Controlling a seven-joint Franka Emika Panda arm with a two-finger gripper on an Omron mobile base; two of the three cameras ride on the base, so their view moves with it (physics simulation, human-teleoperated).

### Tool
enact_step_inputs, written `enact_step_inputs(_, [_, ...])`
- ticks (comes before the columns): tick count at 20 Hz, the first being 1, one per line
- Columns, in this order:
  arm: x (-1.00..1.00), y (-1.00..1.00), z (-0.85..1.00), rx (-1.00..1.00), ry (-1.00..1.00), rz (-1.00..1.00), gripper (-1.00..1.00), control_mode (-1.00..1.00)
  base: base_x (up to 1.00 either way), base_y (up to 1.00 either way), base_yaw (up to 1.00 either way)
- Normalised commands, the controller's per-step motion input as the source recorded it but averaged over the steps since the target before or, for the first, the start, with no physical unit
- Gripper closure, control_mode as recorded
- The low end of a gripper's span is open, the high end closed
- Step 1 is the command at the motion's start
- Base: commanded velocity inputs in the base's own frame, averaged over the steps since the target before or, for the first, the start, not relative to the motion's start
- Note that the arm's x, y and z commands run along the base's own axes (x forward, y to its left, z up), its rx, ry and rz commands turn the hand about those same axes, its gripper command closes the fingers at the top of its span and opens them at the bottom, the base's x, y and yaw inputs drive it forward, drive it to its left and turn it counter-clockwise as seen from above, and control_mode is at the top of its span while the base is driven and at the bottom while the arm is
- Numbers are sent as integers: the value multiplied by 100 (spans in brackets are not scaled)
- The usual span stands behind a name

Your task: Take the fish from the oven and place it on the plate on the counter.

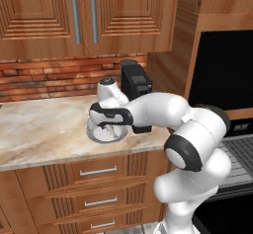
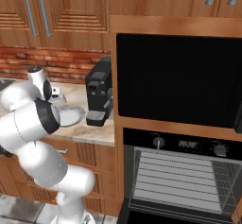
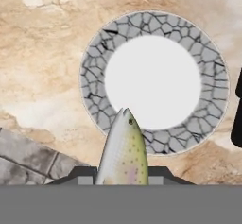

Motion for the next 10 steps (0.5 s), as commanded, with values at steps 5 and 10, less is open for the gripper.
enact_step_inputs(5, [0, -1, -12, 1, 8, -7, 100, -100, 0, 0, 0])
enact_step_inputs(10, [3, 0, -31, 0, 7, -4, 100, -100, 0, 0, 0])
